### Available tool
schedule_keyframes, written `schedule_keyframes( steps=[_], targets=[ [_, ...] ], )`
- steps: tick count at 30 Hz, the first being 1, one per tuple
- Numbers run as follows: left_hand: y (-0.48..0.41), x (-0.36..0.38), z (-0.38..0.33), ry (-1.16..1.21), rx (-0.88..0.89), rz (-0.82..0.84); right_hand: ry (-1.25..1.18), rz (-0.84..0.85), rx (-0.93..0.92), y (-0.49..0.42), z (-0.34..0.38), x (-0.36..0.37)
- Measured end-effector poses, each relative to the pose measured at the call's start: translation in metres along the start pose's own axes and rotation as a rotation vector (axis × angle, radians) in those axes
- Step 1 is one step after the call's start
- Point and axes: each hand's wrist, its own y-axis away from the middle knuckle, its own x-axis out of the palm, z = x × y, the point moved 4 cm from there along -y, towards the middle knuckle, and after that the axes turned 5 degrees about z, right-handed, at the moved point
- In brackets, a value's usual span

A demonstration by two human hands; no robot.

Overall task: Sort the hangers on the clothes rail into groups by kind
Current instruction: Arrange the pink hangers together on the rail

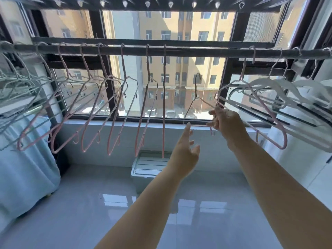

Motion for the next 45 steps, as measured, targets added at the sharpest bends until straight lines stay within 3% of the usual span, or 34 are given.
schedule_keyframes(
  steps=[3, 9, 18, 20, 22, 25, 28, 33, 38, 41, 45],
  targets=[
    [0.007, 0.001, 0.021, -0.040, -0.069, 0.022, -0.031, -0.031, 0.030, 0.024, -0.022, -0.009],
    [0.028, 0.029, 0.050, -0.284, -0.083, 0.103, -0.143, -0.254, 0.098, 0.094, -0.072, -0.037],
    [0.043, -0.025, 0.148, -0.671, -0.334, 0.122, -0.572, -0.140, 0.339, 0.161, -0.105, -0.063],
    [0.050, -0.044, 0.158, -0.682, -0.332, 0.118, -0.653, -0.150, 0.346, 0.167, -0.108, -0.072],
    [0.057, -0.056, 0.161, -0.548, -0.298, 0.149, -0.693, -0.197, 0.356, 0.169, -0.116, -0.080],
    [0.069, -0.063, 0.155, -0.467, -0.212, 0.197, -0.641, -0.364, 0.403, 0.161, -0.141, -0.090],
    [0.073, -0.063, 0.149, -0.508, -0.168, 0.185, -0.376, -0.534, 0.421, 0.150, -0.166, -0.096],
    [0.060, -0.059, 0.132, -0.373, -0.187, 0.138, -0.036, -0.604, 0.455, 0.146, -0.172, -0.083],
    [0.042, -0.050, 0.121, -0.192, -0.279, 0.119, 0.016, -0.370, 0.419, 0.161, -0.153, -0.040],
    [0.038, -0.039, 0.114, -0.072, -0.300, 0.112, 0.073, -0.025, 0.367, 0.178, -0.125, 0.000],
    [0.041, -0.007, 0.093, 0.308, -0.387, 0.125, 0.213, 0.374, 0.261, 0.206, -0.093, 0.058]
  ],
)
